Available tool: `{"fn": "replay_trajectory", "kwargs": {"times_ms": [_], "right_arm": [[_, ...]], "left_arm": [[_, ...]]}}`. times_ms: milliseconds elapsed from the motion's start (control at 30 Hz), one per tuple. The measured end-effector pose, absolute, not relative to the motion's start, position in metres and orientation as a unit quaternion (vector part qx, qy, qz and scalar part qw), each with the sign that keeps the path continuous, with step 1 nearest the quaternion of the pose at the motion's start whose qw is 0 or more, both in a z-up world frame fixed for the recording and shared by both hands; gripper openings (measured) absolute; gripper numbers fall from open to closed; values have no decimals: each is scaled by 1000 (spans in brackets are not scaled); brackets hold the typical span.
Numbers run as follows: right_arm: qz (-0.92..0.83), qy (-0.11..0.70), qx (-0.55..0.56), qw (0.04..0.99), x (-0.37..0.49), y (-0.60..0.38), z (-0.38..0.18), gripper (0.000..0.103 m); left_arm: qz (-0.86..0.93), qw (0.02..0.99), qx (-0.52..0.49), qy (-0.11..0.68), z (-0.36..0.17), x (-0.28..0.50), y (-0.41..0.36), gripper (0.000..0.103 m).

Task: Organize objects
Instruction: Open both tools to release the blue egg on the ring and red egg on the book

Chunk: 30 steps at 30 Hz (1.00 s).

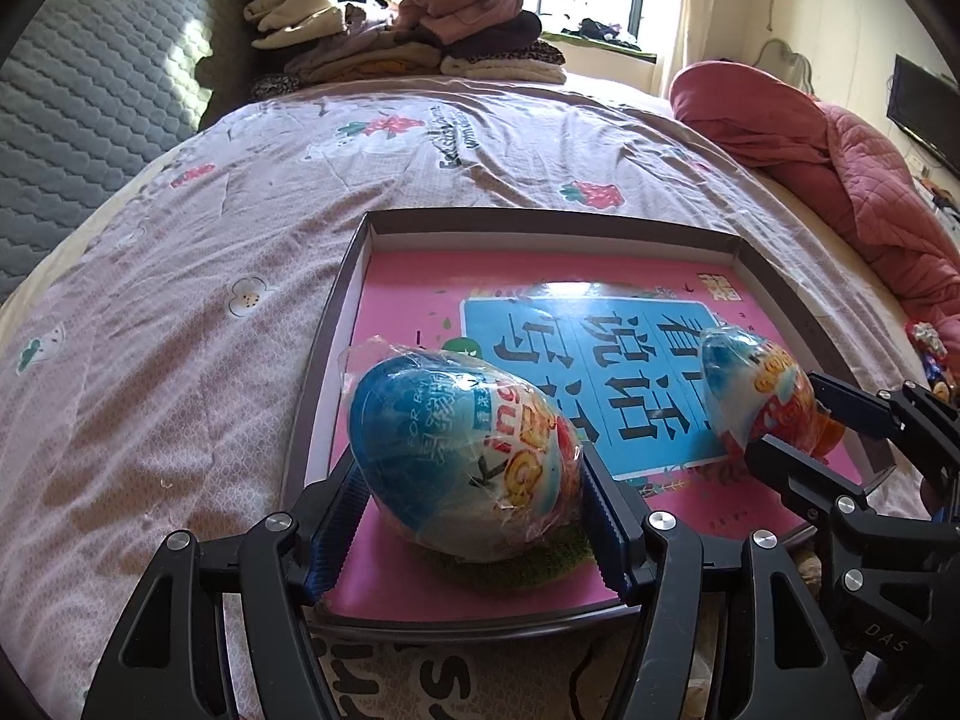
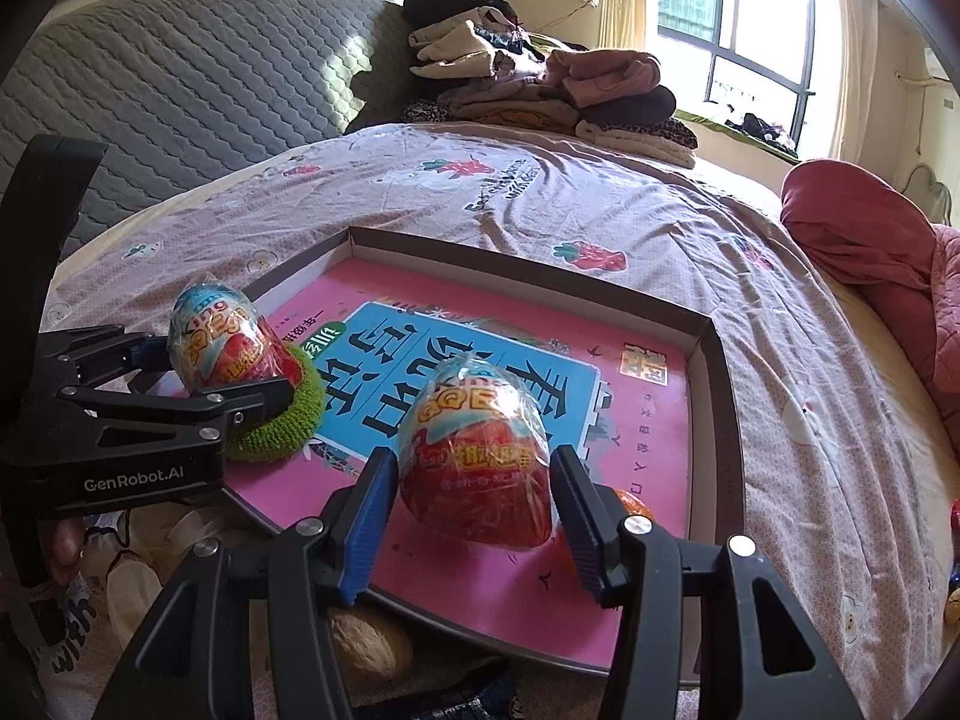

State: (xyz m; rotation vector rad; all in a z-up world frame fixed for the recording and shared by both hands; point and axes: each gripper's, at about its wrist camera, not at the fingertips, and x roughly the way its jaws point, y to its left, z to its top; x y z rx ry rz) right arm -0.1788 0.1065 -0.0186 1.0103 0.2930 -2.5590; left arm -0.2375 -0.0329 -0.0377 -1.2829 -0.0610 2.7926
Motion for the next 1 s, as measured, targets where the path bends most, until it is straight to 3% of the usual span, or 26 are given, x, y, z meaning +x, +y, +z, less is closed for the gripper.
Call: {"fn": "replay_trajectory", "kwargs": {"times_ms": [333,1000], "right_arm": [[-910,93,358,190,-178,109,-13,56],[-916,75,342,195,-171,115,9,56]], "left_arm": [[910,44,-413,-15,-31,-233,-27,74],[920,18,-392,-26,-1,-225,-39,74]]}}
